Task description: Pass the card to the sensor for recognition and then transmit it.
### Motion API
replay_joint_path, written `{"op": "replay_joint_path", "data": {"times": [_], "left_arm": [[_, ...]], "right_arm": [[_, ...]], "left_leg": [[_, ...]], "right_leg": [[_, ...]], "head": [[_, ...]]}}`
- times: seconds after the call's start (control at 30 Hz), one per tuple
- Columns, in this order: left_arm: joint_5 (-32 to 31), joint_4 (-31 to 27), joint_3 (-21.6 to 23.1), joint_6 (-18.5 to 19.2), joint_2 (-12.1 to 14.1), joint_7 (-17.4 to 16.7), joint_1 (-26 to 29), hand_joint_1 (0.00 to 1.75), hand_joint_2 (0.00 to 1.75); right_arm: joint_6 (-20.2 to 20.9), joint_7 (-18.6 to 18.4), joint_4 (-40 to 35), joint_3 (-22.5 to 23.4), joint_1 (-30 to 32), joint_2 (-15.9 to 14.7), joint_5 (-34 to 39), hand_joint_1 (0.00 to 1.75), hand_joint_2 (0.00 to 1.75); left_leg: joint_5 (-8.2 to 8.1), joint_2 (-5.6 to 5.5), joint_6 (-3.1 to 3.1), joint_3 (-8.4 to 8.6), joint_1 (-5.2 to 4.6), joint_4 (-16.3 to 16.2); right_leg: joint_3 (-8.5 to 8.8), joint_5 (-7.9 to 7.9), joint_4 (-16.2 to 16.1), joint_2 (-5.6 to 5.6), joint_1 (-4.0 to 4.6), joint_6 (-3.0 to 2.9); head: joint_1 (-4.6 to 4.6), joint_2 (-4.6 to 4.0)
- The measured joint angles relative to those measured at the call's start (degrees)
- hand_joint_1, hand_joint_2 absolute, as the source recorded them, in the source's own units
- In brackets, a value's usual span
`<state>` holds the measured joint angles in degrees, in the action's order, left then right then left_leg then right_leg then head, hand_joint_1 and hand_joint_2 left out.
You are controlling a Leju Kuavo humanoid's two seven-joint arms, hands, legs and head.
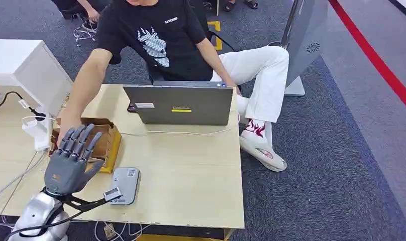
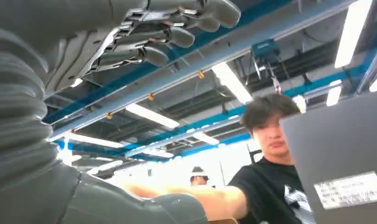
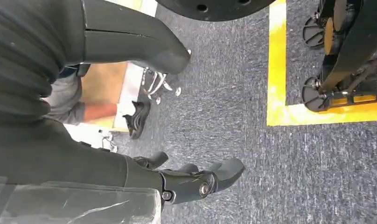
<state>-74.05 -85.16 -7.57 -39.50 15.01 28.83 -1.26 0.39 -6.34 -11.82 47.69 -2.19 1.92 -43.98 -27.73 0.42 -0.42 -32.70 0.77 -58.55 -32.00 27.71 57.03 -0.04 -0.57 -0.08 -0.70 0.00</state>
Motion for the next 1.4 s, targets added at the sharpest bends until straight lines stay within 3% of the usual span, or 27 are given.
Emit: {"op": "replay_joint_path", "data": {"times": [0.3, 0.43, 0.6, 1.17, 1.4], "left_arm": [[0.37, -2.49, -8.59, -0.02, -1.2, 2.54, 3.54, 0.0, 1.75], [1.16, -0.04, -14.58, -0.02, -1.2, 5.73, 3.01, 0.0, 1.75], [1.14, 1.8, -18.42, -0.02, -1.2, 6.34, 2.81, 0.0, 1.75], [-0.06, 11.5, -19.86, -0.02, -1.2, 4.18, -1.1, 0.0, 1.75], [-1.16, 14.74, -14.79, -0.02, -1.22, 0.54, -2.26, 0.0, 1.75]], "right_arm": [[-0.24, 0.17, 0.0, 1.14, 0.06, 0.13, -0.44, 0.0, 1.75], [-0.22, 0.5, 0.0, 1.81, 0.02, 0.15, -1.01, 0.0, 1.75], [-0.22, 0.59, 0.0, 2.25, 0.0, 0.15, -1.03, 0.0, 1.75], [0.13, 0.68, 0.0, 2.71, -0.07, 0.2, -2.32, 0.0, 1.75], [0.63, 0.77, 0.0, 3.37, -0.17, 0.22, -3.06, 0.0, 1.75]], "left_leg": [[0.01, -0.05, -0.01, -0.02, 0.02, 0.01], [0.02, -0.06, -0.01, -0.01, 0.03, 0.01], [0.01, -0.06, -0.01, -0.02, 0.02, 0.01], [0.02, -0.07, -0.02, -0.01, 0.01, 0.01], [0.02, -0.05, -0.02, -0.02, -0.01, 0.01]], "right_leg": [[0.03, 0.02, 0.01, -0.05, 0.01, 0.01], [0.03, 0.02, 0.01, -0.06, 0.02, 0.01], [0.02, 0.02, 0.01, -0.06, 0.02, 0.02], [-0.01, 0.01, 0.0, -0.06, 0.02, 0.01], [-0.01, 0.01, 0.0, -0.05, 0.0, 0.02]], "head": [[0.0, -0.02], [0.0, -0.02], [-0.02, 0.0], [0.0, -0.02], [0.0, 0.0]]}}
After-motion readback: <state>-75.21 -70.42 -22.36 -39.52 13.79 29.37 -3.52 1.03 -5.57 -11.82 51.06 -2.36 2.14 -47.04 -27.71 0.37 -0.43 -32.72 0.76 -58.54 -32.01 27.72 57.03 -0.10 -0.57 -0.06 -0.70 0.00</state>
